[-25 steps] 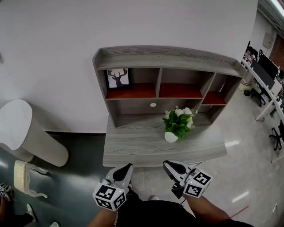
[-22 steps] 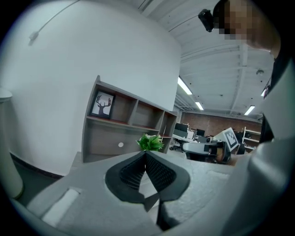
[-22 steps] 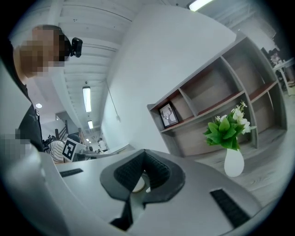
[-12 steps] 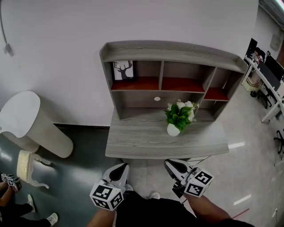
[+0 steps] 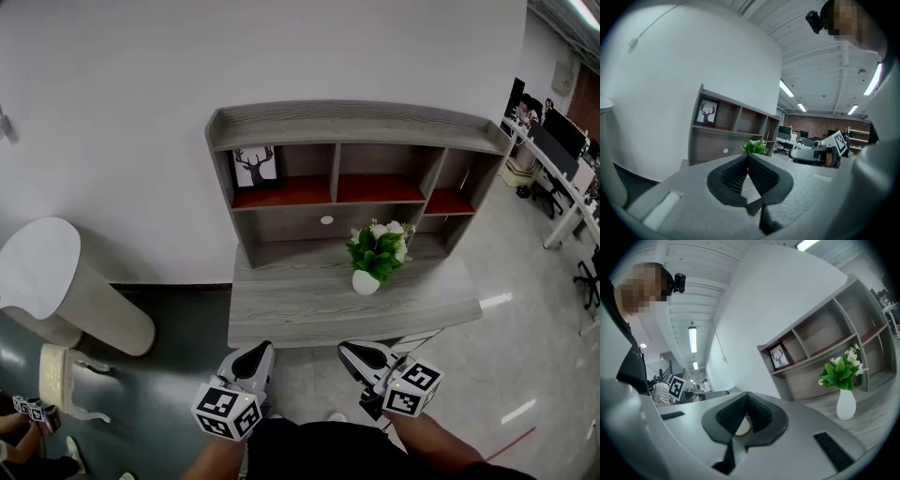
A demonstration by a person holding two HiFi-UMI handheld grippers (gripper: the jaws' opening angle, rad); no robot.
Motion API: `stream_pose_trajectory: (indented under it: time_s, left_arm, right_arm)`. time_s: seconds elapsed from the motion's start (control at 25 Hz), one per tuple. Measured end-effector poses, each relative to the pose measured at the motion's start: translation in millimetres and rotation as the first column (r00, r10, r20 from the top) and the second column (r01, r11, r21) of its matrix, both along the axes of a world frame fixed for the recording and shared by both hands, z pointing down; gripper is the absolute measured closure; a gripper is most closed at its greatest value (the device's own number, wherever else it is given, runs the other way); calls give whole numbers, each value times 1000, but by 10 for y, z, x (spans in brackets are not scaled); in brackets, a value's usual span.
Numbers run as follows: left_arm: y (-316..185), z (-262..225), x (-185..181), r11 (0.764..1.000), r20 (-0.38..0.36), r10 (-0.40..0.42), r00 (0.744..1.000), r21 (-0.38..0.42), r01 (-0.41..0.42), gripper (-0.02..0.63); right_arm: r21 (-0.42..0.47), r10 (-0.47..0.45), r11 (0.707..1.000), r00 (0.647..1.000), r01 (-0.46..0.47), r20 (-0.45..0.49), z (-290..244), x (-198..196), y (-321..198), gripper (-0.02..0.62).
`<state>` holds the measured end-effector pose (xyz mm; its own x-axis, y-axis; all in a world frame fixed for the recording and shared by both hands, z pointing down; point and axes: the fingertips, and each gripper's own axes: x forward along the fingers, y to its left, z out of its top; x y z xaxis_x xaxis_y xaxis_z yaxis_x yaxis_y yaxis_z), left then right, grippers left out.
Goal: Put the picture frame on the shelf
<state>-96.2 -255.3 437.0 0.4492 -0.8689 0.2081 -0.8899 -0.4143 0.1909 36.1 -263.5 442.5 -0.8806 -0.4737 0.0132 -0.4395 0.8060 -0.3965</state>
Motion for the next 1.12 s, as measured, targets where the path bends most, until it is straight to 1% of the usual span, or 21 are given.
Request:
stream_pose_trajectory:
  time_s: [0.24, 0.52, 0.92, 1.12]
  left_arm:
    - [-82, 36, -163, 1000, -16, 24, 1000, -10, -24, 597]
    - [-75, 12, -166, 996, -9, 87, 996, -12, -87, 597]
    - [-52, 20, -216, 992, -14, 126, 992, -20, -127, 597]
    - [-48, 27, -256, 992, -20, 125, 992, -24, -126, 597]
  right_arm:
    - [-14, 32, 999, 999, -33, -35, 3, -136, 8, 580]
    - [-29, 91, 995, 996, -91, -27, 58, -144, 13, 580]
    - [-39, 90, 995, 994, -92, -63, 89, -264, 61, 581]
    - [-46, 93, 994, 992, -97, -80, 100, -292, 61, 580]
